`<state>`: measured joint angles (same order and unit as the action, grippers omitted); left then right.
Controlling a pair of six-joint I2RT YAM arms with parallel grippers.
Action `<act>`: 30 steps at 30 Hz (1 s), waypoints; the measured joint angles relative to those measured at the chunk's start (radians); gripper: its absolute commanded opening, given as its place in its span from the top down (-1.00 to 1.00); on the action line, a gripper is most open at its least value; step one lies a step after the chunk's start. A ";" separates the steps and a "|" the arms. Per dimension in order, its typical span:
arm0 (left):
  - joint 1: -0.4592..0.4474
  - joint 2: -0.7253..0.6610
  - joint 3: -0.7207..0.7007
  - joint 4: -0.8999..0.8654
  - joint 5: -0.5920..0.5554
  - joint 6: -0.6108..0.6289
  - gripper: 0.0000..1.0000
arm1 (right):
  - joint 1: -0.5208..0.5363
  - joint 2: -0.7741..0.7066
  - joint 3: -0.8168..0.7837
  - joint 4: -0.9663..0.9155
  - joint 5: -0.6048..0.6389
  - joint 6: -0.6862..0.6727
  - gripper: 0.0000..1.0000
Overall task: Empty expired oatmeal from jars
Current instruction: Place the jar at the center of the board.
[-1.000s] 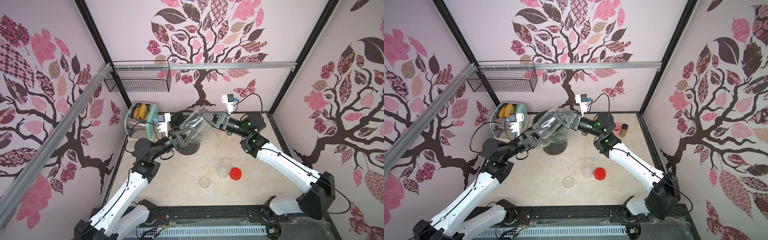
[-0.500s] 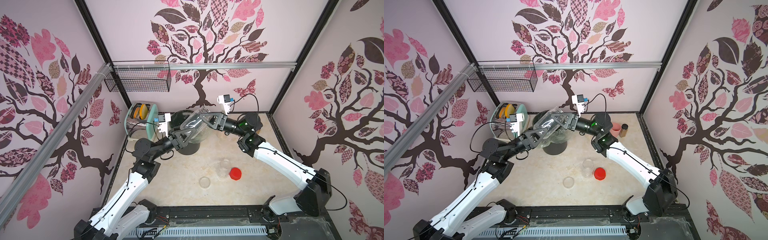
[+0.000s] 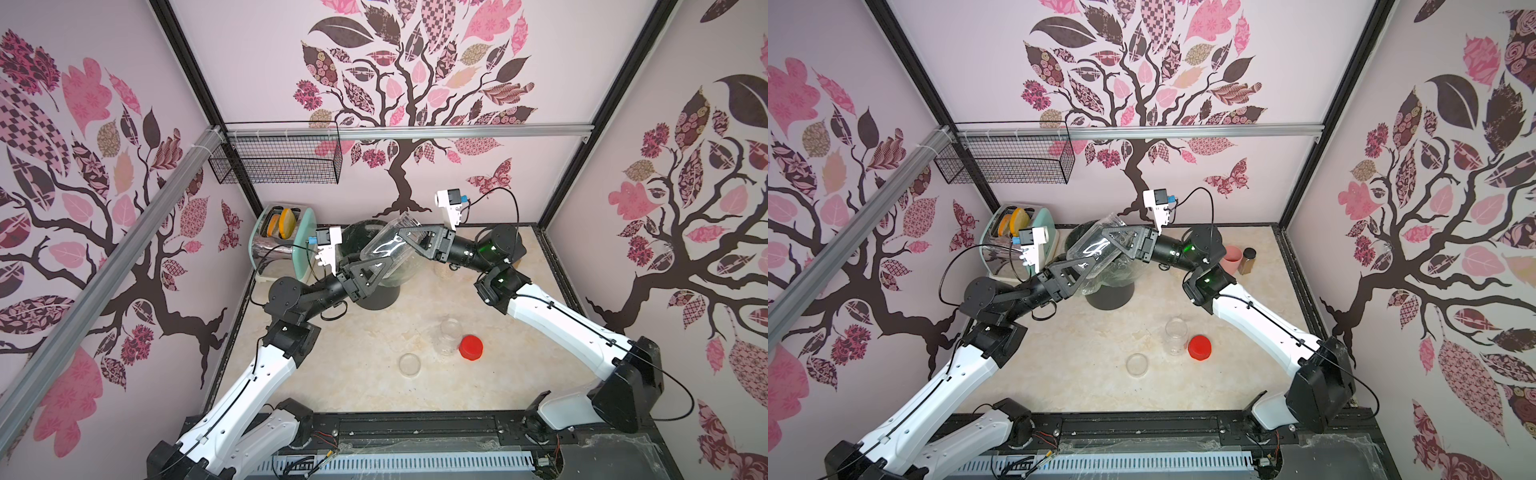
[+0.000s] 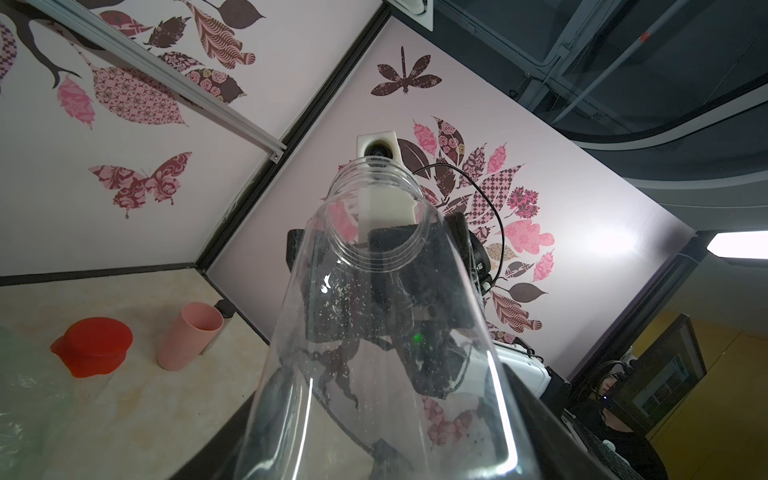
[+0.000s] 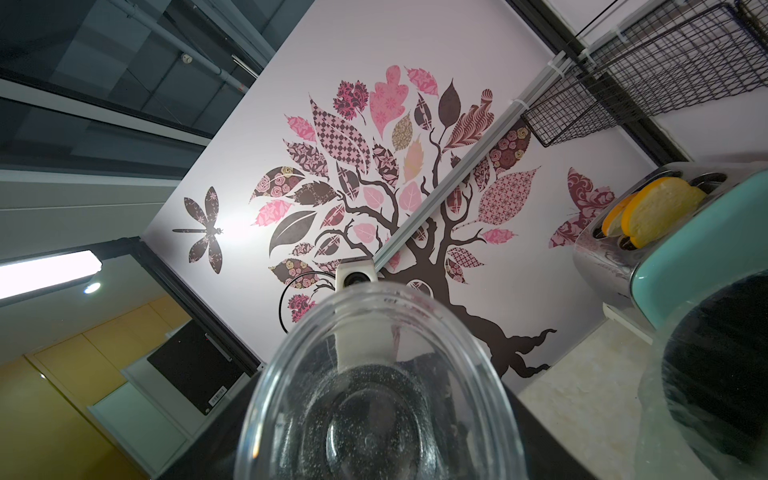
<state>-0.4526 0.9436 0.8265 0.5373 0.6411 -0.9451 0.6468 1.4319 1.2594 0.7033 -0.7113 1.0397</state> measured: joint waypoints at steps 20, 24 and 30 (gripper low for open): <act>-0.003 -0.115 0.056 -0.501 -0.123 0.261 -0.96 | -0.009 -0.037 0.026 -0.322 0.099 -0.290 0.36; -0.003 -0.168 0.079 -0.654 -0.139 0.330 -0.96 | -0.018 -0.077 0.018 -0.438 0.175 -0.435 0.36; 0.044 -0.237 -0.002 -0.739 -0.113 0.344 -0.96 | -0.024 -0.223 -0.121 -0.569 0.289 -0.642 0.35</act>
<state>-0.4088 0.7071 0.8242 -0.2016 0.5278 -0.6010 0.6228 1.2091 1.1389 0.1345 -0.4225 0.3981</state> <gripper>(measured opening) 0.981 0.732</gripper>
